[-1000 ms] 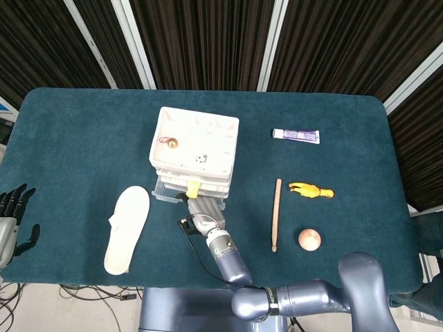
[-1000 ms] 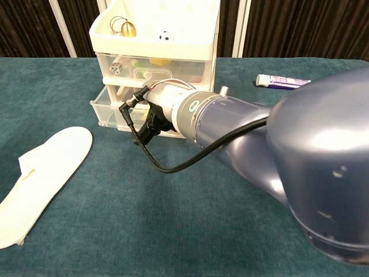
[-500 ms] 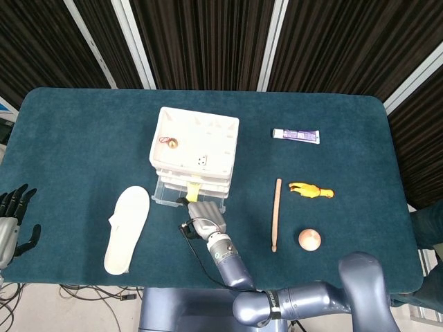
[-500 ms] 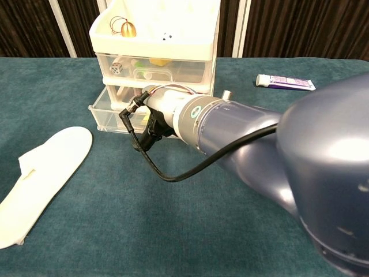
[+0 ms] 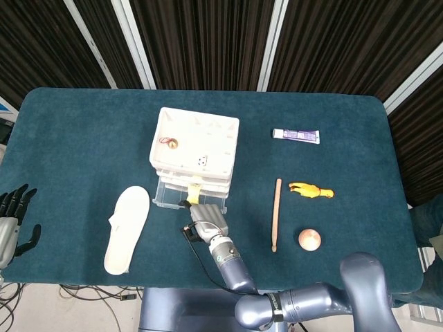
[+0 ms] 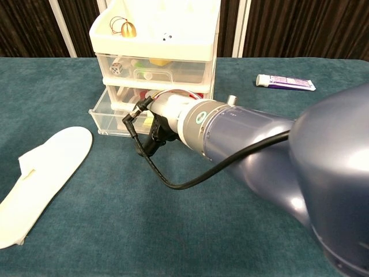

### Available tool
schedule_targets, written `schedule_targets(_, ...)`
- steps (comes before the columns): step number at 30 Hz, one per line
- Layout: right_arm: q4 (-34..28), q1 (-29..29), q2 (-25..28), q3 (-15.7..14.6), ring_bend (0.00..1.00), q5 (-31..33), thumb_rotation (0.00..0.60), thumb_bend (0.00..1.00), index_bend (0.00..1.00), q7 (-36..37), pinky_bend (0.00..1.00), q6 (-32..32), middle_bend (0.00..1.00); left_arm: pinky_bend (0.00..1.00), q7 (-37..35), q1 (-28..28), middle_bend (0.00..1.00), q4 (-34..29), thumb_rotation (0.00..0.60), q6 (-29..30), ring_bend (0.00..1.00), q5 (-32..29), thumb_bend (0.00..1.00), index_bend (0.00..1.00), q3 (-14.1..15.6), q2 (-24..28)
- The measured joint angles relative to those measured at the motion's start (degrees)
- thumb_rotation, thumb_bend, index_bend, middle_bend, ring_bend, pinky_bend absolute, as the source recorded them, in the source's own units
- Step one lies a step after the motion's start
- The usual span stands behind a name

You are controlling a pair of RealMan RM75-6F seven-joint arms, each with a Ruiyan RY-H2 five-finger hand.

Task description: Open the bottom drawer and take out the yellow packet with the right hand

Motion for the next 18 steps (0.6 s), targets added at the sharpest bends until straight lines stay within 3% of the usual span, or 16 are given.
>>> schedule_targets(18,-1.3,0.1,-0.1,0.2,1.00,0.7,0.600,0.52,0.23,-0.7,1.00,0.7,0.91,0.00,0.0,0.0,0.00,0.0,0.600,0.0,0.00,-0.1,0.46,0.05,0.0,0.0)
